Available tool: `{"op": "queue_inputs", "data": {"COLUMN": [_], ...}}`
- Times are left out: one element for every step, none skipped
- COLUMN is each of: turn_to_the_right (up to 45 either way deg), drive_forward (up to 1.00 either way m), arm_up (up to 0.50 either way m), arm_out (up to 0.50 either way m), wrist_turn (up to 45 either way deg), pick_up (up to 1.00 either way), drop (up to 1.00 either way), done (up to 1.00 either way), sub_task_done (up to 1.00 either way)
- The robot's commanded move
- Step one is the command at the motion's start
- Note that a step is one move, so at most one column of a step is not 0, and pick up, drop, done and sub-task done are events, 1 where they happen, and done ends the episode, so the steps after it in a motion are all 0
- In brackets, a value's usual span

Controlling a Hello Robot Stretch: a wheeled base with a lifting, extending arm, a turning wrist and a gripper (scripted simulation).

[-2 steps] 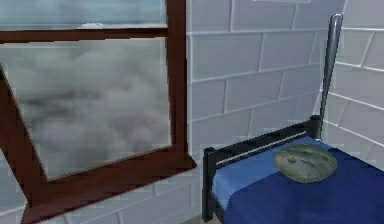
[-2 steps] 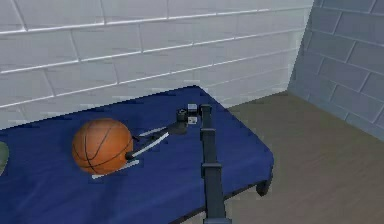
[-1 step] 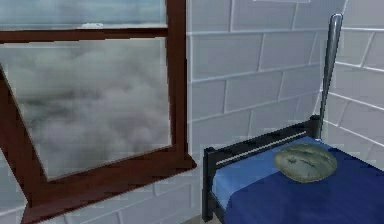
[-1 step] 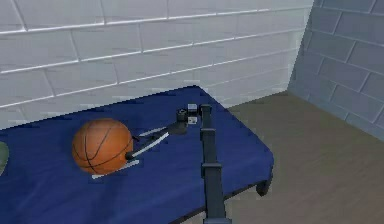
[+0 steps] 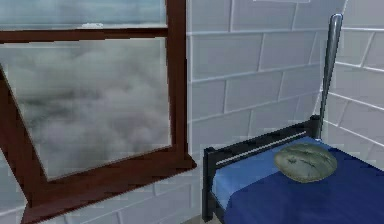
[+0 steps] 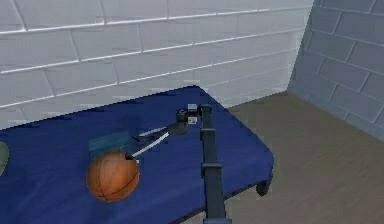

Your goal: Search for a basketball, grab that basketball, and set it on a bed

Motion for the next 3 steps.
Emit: {"op": "queue_inputs", "data": {"turn_to_the_right": [0.0, 0.0, 0.0], "drive_forward": [0.0, 0.0, 0.0], "arm_up": [0.1, 0.0, 0.0], "arm_out": [0.0, -0.08, 0.0], "wrist_turn": [0.0, 0.0, 0.0], "pick_up": [0.0, 0.0, 0.0], "drop": [0.0, 0.0, 0.0], "done": [0.0, 0.0, 1.0], "sub_task_done": [0.0, 0.0, 0.0]}}
